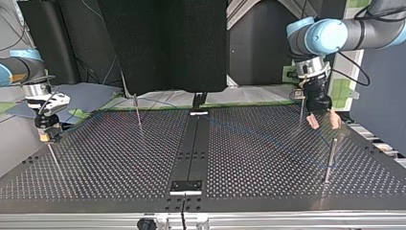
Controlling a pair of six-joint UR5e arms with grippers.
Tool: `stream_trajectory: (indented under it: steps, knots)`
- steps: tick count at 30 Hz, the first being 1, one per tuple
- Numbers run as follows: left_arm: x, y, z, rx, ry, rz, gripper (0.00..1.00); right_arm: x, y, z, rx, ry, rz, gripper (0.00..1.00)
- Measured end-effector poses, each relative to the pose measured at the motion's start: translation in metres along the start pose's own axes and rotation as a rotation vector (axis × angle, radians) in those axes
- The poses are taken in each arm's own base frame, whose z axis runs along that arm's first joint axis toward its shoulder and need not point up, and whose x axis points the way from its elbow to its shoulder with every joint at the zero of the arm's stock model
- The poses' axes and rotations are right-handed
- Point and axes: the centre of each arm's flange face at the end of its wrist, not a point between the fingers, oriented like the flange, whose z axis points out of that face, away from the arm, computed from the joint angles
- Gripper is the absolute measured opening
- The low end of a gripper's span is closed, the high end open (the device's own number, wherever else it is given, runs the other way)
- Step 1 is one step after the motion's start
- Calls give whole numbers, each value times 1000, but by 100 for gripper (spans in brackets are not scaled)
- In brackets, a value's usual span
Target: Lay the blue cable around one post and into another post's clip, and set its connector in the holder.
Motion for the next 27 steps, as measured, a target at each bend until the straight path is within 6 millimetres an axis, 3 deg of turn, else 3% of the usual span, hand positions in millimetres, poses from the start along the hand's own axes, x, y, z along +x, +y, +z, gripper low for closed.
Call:
stream_trajectory:
  steps: [6,12,19,27]
  knots:
    - [-1,2,-28,-12,22,66,100,0,0,0,0,0,0,100]
    - [6,5,-42,-38,53,135,100,0,0,0,0,0,0,100]
    - [8,-3,-45,-25,64,204,100,0,0,0,0,0,0,100]
    - [6,-25,-33,-11,79,284,100,0,0,0,0,0,0,100]
